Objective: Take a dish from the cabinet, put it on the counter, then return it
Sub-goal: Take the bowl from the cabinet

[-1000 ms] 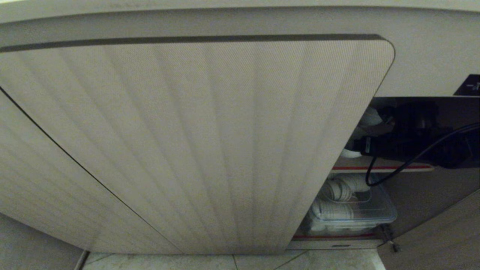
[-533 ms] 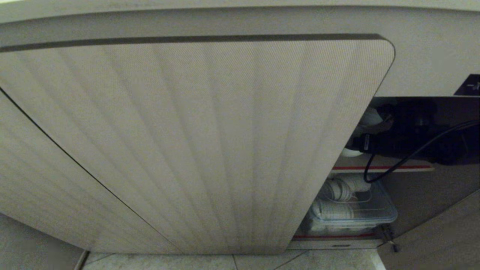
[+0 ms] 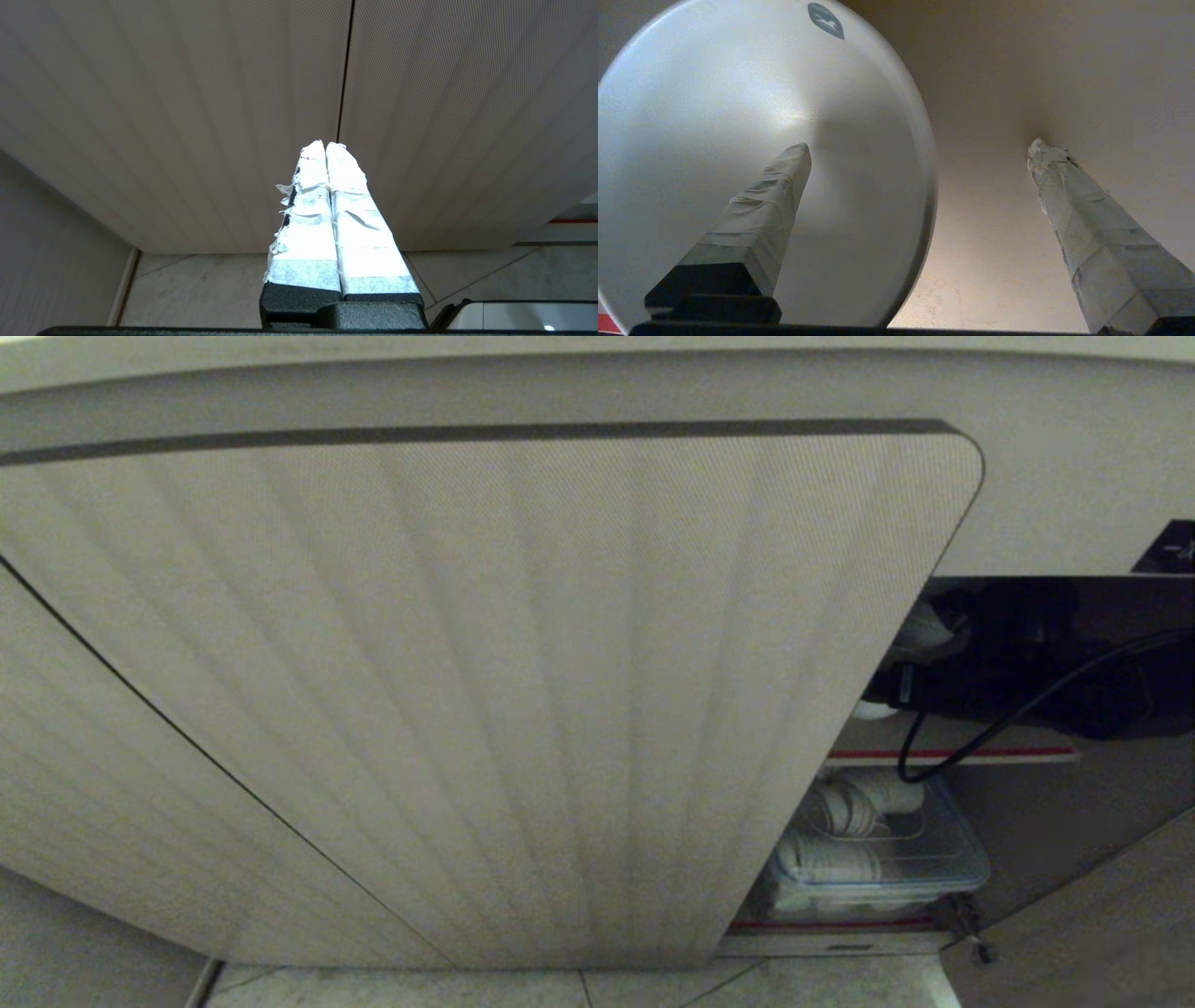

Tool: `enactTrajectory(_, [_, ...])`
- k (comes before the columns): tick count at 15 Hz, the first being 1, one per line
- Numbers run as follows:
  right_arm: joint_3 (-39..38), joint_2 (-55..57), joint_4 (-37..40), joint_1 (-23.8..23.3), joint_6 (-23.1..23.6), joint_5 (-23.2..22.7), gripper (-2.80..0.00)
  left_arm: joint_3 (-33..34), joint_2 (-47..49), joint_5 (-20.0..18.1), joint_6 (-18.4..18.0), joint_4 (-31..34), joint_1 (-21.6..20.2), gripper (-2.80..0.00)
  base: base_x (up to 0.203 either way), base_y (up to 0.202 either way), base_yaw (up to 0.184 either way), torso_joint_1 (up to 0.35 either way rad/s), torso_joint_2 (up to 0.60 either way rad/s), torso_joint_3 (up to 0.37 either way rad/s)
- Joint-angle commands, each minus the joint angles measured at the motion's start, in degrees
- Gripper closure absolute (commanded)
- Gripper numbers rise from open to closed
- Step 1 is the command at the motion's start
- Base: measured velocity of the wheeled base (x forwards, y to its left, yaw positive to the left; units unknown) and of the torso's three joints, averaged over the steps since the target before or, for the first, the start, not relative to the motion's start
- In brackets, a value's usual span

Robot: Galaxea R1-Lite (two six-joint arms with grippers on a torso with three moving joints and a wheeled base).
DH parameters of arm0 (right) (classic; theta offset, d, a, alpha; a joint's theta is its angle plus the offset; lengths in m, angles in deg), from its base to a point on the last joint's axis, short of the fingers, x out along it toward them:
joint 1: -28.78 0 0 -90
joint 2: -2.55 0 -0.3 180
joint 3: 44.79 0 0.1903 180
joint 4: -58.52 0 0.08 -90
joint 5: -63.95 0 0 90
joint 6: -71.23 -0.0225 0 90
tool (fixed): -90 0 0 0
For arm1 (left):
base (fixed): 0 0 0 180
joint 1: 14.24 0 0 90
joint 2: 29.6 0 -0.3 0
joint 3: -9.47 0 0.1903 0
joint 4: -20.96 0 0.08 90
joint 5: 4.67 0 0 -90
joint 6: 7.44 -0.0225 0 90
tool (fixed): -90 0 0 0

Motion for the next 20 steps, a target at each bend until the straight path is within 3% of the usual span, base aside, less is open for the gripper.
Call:
enactTrajectory(1, [0.05,-0.05,-0.19,0.02,-0.06,-0.03,-2.8,0.0,-0.02,0.0,0.01,-0.01,0.0,0.0,0.0,0.0,0.0,0.0,0.0,0.0])
enactTrajectory(4, [-0.03,-0.06,-0.28,0.02,0.11,-0.03,-2.8,0.0,-0.02,0.0,0.01,-0.01,0.0,0.0,0.0,0.0,0.0,0.0,0.0,0.0])
enactTrajectory(5, [0.05,-0.06,-0.28,0.02,-0.06,-0.03,0.0,0.0,-0.02,0.0,0.01,-0.01,0.0,0.0,0.0,0.0,0.0,0.0,0.0,0.0])
enactTrajectory(20, [-1.21,-0.86,-0.19,0.02,0.02,-0.2,0.0,0.0,-0.02,0.0,0.01,-0.01,0.0,0.0,0.0,0.0,0.0,0.0,0.0,0.0])
